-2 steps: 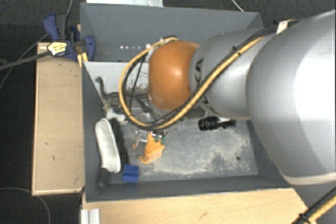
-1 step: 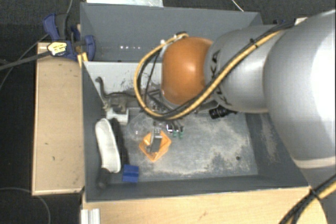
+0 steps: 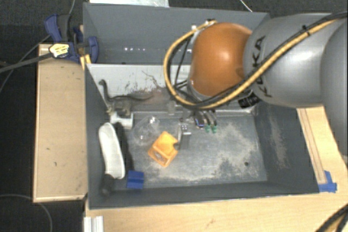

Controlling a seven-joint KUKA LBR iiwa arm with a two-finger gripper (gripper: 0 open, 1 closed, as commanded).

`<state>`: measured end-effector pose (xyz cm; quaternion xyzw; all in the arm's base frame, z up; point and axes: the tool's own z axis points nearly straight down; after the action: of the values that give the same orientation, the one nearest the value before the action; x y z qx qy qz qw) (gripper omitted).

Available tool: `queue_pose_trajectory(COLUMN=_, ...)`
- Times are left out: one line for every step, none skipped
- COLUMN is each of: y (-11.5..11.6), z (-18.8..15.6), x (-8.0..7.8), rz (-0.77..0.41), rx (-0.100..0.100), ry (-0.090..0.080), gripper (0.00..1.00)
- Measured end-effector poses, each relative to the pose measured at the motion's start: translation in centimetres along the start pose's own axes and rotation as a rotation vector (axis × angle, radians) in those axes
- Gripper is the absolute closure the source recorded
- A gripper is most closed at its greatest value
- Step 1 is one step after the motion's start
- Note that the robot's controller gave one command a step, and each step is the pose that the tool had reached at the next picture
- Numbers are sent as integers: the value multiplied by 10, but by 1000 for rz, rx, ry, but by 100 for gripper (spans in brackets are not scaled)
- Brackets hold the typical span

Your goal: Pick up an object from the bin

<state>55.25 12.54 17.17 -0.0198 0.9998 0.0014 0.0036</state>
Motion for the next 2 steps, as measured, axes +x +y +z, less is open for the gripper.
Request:
queue_pose_trajectory(y=-20, z=43, x=0, rz=119, rx=2, ry=1, gripper=0)
queue_pose_trajectory(y=7, z=59, x=14, rz=-101, rx=2, ry=-6, gripper=0)
